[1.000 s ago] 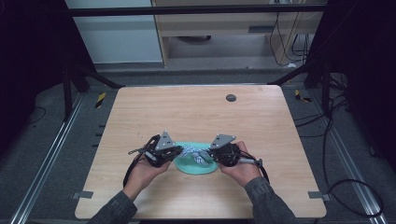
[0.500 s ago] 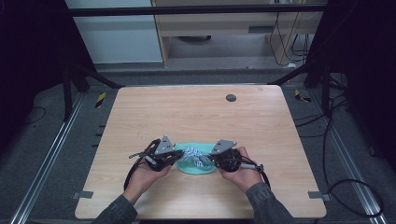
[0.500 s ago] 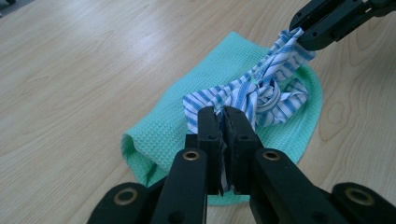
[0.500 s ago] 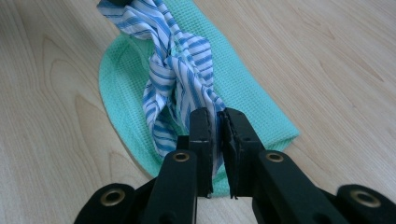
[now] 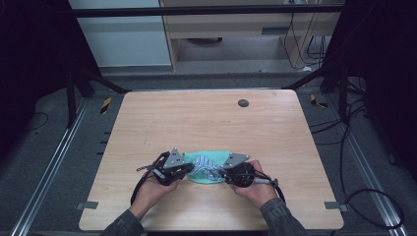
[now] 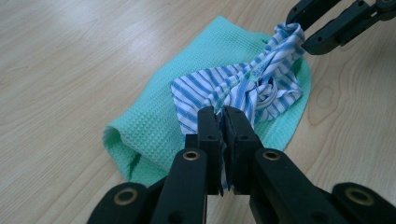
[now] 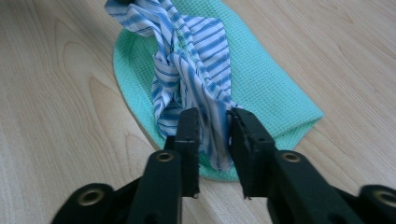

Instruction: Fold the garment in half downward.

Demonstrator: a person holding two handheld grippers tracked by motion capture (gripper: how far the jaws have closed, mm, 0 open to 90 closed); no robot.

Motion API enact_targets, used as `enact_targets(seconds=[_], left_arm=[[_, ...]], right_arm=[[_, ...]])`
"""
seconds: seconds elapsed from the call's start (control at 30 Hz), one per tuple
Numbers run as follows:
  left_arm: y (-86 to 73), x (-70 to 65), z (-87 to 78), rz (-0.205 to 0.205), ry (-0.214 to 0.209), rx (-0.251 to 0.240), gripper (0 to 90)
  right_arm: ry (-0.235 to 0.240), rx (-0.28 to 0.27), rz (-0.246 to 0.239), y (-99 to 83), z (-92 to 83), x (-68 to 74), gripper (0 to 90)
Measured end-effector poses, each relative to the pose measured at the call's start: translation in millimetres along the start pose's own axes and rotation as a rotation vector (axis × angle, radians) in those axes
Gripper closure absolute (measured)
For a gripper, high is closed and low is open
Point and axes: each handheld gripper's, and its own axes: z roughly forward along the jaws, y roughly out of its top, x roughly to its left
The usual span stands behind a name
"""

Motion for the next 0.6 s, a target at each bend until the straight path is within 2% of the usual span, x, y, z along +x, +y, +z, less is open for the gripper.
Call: enact_targets(seconds=[0.4,0.6], left_arm=[[3.7,0.0,-2.3,0.014,0.000,-0.005,86.3],[0.4,-1.7,-4.2,0.031,-0.010,-0.001,86.1]], right_arm=[[-0.003,0.028,0.031,5.8,1.0,-9.3,50.9],[0.027,0.029,0.030,8.0,3.9,-4.5,52.7]])
